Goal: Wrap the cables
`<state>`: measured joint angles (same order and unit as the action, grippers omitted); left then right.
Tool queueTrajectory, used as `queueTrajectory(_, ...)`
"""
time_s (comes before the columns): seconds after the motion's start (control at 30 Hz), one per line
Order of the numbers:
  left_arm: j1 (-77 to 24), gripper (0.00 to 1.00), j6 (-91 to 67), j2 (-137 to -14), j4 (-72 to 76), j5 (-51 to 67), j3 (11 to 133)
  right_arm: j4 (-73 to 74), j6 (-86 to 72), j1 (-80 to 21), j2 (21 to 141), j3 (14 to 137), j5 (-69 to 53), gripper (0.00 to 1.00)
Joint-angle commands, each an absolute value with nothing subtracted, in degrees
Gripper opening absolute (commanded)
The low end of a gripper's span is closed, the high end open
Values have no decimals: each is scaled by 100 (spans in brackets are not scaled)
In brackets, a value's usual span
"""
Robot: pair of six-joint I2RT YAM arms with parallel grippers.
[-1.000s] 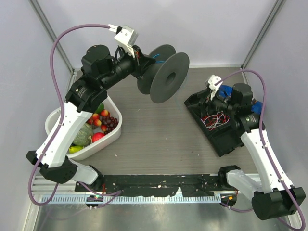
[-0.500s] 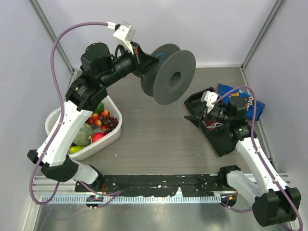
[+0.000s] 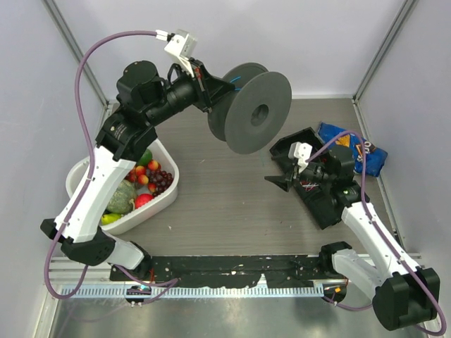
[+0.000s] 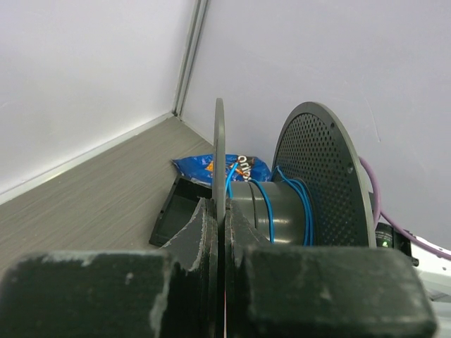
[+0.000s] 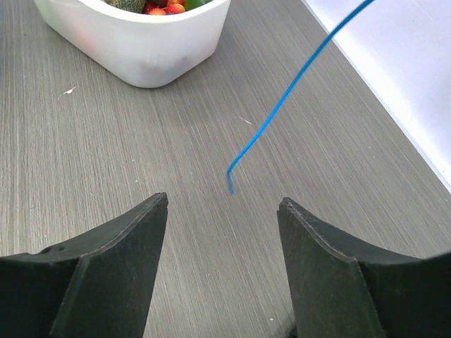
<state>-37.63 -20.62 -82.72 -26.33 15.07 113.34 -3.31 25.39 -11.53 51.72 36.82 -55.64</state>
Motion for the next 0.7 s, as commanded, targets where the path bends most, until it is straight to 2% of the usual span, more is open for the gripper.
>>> queueTrajectory(0.0, -3674, 0, -2346, -8200, -1811, 1643, 11593, -852, 2575, -1248, 5343, 3788, -5564, 67)
queueTrajectory(0.17, -3630, 0, -2452, -8218, -1749, 1705, 11566, -1133, 2374, -1362, 5449, 3727, -5414, 58)
queueTrajectory(0.27, -3604, 0, -2496, -8200, -1723, 1705, 11549, -1239, 2338, -1432, 5441, 3691, -5362, 49)
queueTrajectory(0.37, -3560, 0, -2540, -8191, -1688, 1705, 11505, -1301, 2329, -1494, 5458, 3665, -5309, 34)
queueTrajectory(0.5, -3454, 0, -2645, -8191, -1644, 1705, 11435, -1301, 2294, -1529, 5475, 3665, -5265, 23)
queueTrajectory(0.6, -3384, 0, -2768, -8183, -1600, 1749, 11391, -1353, 2207, -1555, 5484, 3647, -5186, 24)
queueTrajectory(0.67, -3358, 0, -2804, -8183, -1573, 1766, 11356, -1389, 2180, -1582, 5484, 3639, -5081, 35)
